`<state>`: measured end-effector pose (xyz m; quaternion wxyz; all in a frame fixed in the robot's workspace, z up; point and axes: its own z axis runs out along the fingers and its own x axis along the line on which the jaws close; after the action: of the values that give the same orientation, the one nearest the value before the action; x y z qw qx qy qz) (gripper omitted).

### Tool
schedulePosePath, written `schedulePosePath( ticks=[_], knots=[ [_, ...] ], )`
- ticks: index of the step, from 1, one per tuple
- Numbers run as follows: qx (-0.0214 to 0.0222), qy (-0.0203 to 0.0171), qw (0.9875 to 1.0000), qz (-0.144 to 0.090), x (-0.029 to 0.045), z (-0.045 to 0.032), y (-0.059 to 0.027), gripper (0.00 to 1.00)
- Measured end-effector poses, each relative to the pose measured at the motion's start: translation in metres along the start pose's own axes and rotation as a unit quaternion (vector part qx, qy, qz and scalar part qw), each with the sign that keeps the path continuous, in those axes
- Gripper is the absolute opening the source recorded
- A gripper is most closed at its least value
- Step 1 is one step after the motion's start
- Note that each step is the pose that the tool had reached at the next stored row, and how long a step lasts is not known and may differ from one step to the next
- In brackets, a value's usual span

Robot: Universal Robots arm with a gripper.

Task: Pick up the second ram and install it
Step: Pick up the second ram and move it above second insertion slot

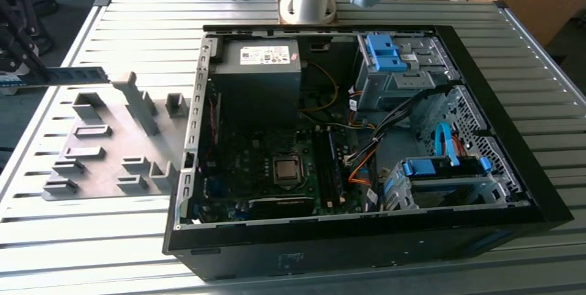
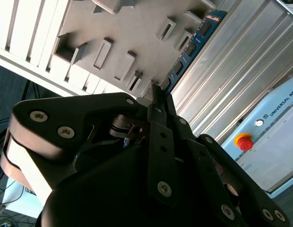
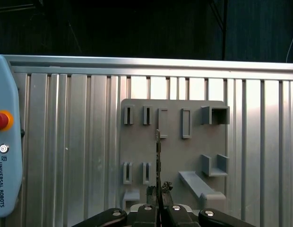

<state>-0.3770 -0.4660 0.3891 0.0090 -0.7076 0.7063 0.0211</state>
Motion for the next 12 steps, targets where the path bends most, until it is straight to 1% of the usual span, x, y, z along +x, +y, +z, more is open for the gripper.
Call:
schedulePosePath(
  ticks=[12],
  knots=[
    [0.0000,0.0000,1.0000,0.000,0.0000,-0.0001,-0.0033,0.14]
  ],
)
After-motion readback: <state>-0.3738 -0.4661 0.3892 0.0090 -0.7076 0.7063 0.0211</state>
